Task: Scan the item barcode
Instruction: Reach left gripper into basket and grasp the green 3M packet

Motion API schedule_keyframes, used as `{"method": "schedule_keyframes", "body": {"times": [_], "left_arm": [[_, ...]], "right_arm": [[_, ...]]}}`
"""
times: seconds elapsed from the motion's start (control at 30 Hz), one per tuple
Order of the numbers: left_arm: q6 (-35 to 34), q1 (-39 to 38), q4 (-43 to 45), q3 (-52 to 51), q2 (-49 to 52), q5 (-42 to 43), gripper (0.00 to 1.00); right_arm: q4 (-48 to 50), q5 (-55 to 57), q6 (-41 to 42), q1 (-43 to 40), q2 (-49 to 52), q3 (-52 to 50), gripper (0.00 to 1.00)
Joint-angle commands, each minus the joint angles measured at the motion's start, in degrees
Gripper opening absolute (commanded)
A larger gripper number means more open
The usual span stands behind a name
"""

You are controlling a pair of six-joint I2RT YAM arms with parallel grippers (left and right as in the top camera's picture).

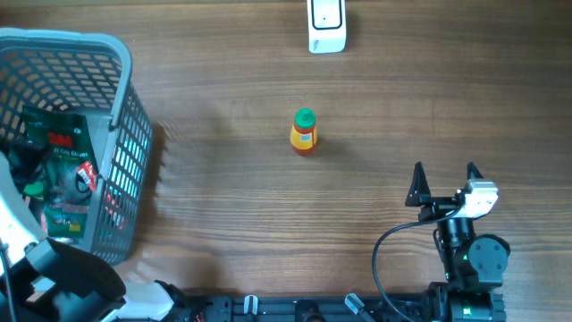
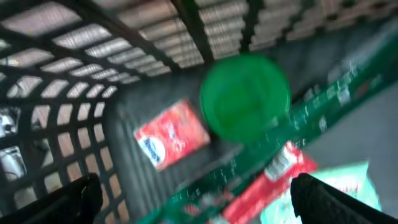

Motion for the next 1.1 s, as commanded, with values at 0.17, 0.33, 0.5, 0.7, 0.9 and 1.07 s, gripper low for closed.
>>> {"method": "schedule_keyframes", "body": {"times": [0.17,0.33,0.5,0.7,0.9,1.07], "left_arm": [[-1.6,1.2,3.9,-10.4,-0.7,11.1,1.00],[-1.6,1.2,8.3,-18.0,-0.7,15.0,1.00],[-1.6,1.2,15.8,-24.0,-0.7,23.2,0.71],[-1.6,1.2,9.3,-14.7,-3.5,27.5,0.04],[-3.8,1.2,-2.0,9.1,-10.3,27.6,0.04],[-7.9,1.2,-1.6,22.6,-17.7,36.3,0.04]], "right_arm": [[0.1,0.4,-0.3,0.2,-0.1,-0.1,1.00],[0.1,0.4,-0.3,0.2,-0.1,-0.1,1.00],[0.1,0.4,-0.3,0.2,-0.1,-0.1,1.00],[0.1,0.4,-0.3,0.2,-0.1,-0.1,1.00],[0.1,0.4,-0.3,0.2,-0.1,-0.1,1.00],[0.1,0.4,-0.3,0.2,-0.1,-0.1,1.00]]}}
